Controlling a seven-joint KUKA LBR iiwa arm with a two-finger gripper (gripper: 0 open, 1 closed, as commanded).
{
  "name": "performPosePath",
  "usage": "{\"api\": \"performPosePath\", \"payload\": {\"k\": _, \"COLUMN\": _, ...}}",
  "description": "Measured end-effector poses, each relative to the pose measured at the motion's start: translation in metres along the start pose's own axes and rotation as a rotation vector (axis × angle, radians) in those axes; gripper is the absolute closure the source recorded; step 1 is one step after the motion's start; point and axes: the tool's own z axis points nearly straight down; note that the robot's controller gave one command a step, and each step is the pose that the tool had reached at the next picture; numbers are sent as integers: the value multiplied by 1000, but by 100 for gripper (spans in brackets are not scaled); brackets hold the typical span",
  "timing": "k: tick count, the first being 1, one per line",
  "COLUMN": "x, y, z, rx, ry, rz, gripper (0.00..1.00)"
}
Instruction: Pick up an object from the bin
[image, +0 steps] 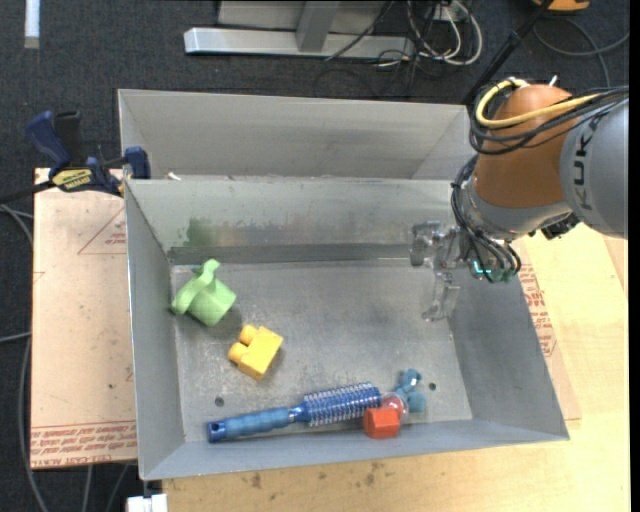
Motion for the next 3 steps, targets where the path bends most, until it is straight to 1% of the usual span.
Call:
{"api": "performPosePath", "payload": {"k": 1, "x": 97, "y": 66, "z": 92, "rx": -3, "ry": -5, "rz": -23, "gripper": 0}}
{"api": "performPosePath", "payload": {"k": 2, "x": 129, "y": 138, "z": 90, "rx": -3, "ry": -9, "rz": 16, "gripper": 0}}
{"api": "performPosePath", "payload": {"k": 3, "x": 128, "y": 133, "z": 91, "rx": 1, "ry": -8, "rz": 22, "gripper": 100}}
